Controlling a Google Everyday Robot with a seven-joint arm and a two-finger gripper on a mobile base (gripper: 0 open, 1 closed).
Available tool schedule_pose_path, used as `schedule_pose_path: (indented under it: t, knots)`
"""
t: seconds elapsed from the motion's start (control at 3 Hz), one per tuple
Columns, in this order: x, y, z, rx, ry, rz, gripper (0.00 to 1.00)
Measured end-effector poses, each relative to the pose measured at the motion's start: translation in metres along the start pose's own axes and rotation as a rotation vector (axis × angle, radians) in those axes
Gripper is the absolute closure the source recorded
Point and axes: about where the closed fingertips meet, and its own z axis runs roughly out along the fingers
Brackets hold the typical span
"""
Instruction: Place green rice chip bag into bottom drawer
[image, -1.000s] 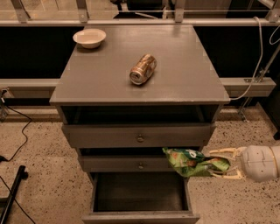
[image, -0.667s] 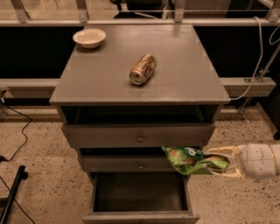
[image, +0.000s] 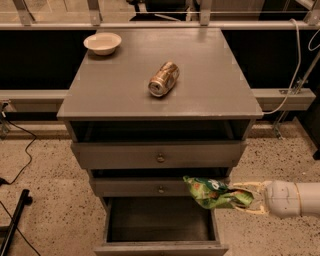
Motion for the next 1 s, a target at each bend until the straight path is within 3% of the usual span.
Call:
schedule_pose_path:
  t: [0.33, 0.67, 1.0]
  knots:
    - [0.051, 0.013, 0.027, -0.006, -0.041, -0.066, 1.0]
    - [0.062, 0.015, 0.034, -0.031, -0.102, -0.144, 1.0]
    - [0.062, 0.015, 0.033, -0.033, -0.109, -0.153, 1.0]
